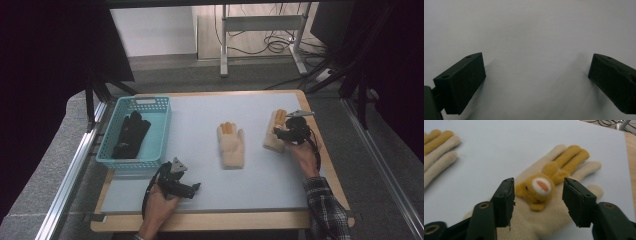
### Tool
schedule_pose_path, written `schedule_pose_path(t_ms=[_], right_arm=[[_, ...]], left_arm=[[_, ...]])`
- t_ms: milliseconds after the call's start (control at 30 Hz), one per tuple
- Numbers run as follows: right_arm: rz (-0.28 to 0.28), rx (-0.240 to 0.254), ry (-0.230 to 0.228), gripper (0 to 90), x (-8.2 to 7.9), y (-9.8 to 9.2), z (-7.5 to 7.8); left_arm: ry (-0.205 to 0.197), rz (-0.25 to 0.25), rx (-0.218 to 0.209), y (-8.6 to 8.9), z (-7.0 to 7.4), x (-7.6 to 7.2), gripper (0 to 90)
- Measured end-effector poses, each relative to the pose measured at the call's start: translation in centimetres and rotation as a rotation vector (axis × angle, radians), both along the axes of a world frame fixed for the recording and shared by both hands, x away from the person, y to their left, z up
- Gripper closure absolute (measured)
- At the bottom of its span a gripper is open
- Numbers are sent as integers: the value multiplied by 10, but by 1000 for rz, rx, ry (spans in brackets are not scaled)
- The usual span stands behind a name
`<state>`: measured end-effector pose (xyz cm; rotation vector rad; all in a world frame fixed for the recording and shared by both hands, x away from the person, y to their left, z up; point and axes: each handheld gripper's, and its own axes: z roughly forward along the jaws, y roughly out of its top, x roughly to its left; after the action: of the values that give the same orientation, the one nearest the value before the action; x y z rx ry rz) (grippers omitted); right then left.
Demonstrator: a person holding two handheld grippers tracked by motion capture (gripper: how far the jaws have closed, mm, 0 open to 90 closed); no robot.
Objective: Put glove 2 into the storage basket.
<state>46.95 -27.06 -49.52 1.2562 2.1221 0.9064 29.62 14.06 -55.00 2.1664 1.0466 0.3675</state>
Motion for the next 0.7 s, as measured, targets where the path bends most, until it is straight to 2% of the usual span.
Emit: schedule_pose_path(t_ms=[133, 200, 267, 300, 467, 567, 700], right_arm=[[-11, 0, 10, 349, 10, 5, -11], [-26, -23, 18, 354, 16, 9, -20], [-32, -15, 22, 397, 18, 10, -25], [-30, -7, 23, 454, 18, 9, -26], [-29, -2, 36, 552, 15, 9, -23], [-19, 0, 36, 557, 13, 7, -20], [6, 8, 15, 557, 5, 6, -12]], left_arm=[[0, 1, 0, 0, 0, 0, 12], [0, -1, 0, 0, 0, 0, 12], [0, -1, 0, 0, 0, 0, 12], [-1, -1, 0, 0, 0, 0, 12], [-1, -2, 0, 0, 0, 0, 12], [-1, -2, 0, 0, 0, 0, 12], [-1, -1, 0, 0, 0, 0, 12]])
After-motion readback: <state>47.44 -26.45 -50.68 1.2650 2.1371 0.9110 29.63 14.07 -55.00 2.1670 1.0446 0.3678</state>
